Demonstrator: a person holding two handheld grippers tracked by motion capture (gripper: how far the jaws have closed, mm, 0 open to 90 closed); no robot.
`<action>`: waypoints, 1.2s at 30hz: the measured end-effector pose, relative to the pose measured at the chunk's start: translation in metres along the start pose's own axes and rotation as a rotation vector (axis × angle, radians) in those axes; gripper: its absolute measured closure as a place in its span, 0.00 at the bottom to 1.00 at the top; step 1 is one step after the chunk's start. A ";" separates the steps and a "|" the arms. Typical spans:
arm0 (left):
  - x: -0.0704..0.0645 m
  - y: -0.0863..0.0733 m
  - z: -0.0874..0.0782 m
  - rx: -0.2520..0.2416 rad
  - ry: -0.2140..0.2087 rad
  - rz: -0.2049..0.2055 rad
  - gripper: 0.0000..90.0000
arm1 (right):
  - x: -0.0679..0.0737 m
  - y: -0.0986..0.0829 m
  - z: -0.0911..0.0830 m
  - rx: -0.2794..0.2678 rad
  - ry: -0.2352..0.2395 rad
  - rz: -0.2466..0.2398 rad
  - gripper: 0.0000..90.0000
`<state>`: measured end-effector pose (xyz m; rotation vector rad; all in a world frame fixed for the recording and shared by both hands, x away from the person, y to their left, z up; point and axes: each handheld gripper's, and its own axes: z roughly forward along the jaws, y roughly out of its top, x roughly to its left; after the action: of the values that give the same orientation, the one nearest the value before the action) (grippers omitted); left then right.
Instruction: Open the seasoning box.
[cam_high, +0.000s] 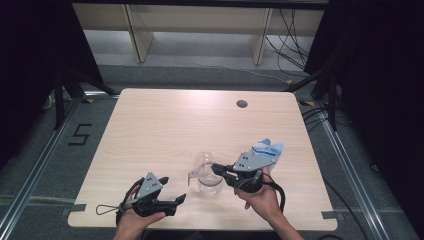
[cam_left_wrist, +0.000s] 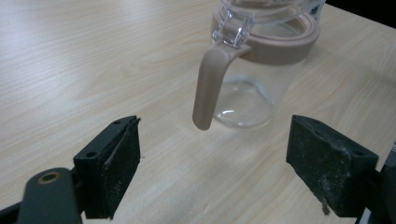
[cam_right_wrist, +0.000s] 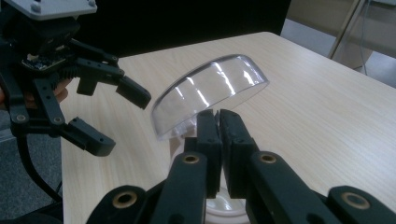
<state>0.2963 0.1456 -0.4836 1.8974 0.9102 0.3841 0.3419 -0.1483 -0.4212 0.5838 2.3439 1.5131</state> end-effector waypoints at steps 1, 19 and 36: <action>0.001 -0.001 -0.001 0.011 0.005 0.028 0.19 | 0.000 0.001 0.000 -0.001 -0.001 -0.008 0.97; 0.003 -0.014 0.002 0.017 0.010 -0.013 0.20 | 0.012 0.014 0.013 -0.022 0.014 -0.035 0.96; 0.004 -0.014 0.004 0.022 0.002 -0.013 0.21 | 0.020 0.019 0.024 -0.012 0.052 -0.055 0.95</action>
<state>0.2950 0.1495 -0.4981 1.9107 0.9316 0.3691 0.3384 -0.1121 -0.4144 0.4793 2.3667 1.5350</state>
